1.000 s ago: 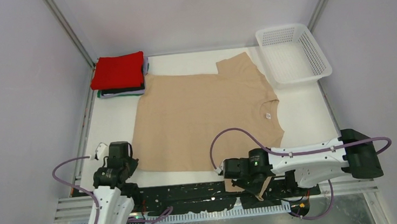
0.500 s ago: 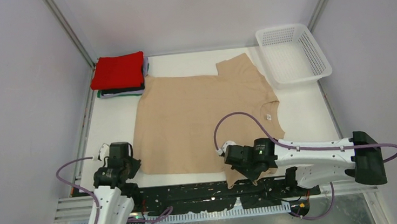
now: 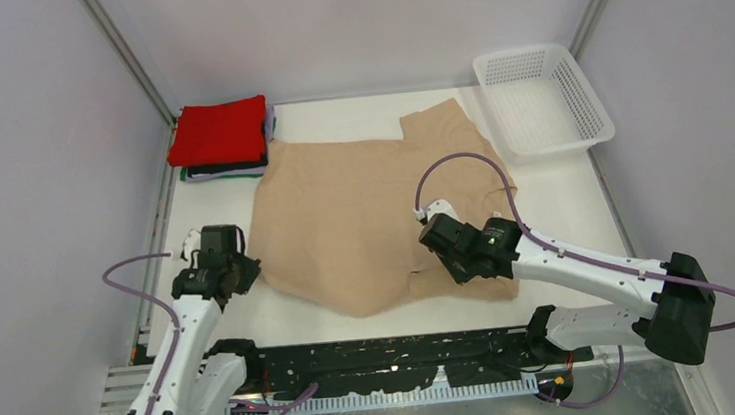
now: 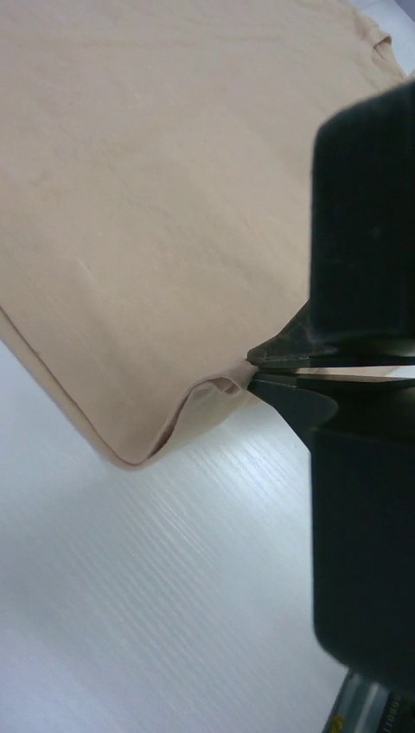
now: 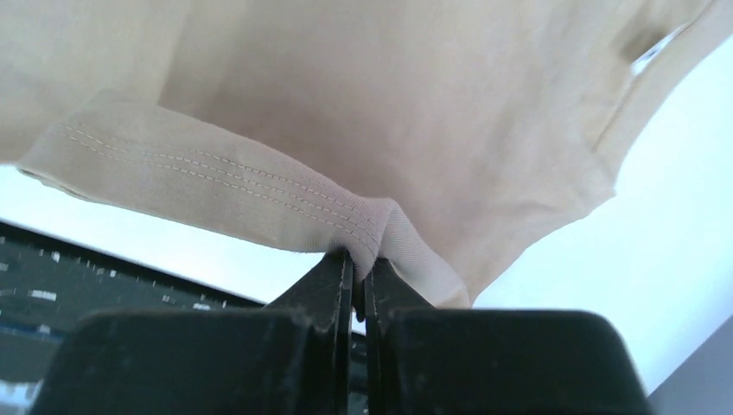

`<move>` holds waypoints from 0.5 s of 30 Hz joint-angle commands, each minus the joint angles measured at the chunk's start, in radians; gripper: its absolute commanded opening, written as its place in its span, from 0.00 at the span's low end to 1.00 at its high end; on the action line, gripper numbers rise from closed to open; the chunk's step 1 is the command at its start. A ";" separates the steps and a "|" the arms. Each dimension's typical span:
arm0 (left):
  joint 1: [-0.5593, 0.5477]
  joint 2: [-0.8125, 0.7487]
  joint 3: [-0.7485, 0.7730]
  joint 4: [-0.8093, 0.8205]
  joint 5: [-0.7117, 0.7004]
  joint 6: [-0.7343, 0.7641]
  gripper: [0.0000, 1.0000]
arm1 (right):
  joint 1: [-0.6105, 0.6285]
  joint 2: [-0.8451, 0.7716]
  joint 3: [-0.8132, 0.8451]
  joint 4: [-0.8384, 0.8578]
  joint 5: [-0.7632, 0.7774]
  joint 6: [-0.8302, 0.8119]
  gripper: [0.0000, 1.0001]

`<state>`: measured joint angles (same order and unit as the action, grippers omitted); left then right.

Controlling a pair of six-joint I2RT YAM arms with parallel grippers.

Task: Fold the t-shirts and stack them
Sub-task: Fold the flattened tshirt in 1/3 of the way

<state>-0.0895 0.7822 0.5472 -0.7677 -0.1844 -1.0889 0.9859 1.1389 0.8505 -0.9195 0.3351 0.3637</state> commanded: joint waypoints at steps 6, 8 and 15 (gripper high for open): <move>0.003 0.217 0.148 0.165 -0.049 0.010 0.00 | -0.108 0.129 0.160 0.117 0.269 -0.183 0.05; 0.004 0.251 0.165 0.197 -0.049 0.006 0.00 | -0.155 0.152 0.173 0.166 0.276 -0.215 0.05; 0.015 0.377 0.228 0.275 -0.060 0.026 0.00 | -0.250 0.210 0.214 0.258 0.238 -0.293 0.05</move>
<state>-0.0875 1.1107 0.7181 -0.5964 -0.2176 -1.0866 0.7727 1.3327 1.0065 -0.7567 0.5442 0.1387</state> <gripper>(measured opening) 0.022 0.083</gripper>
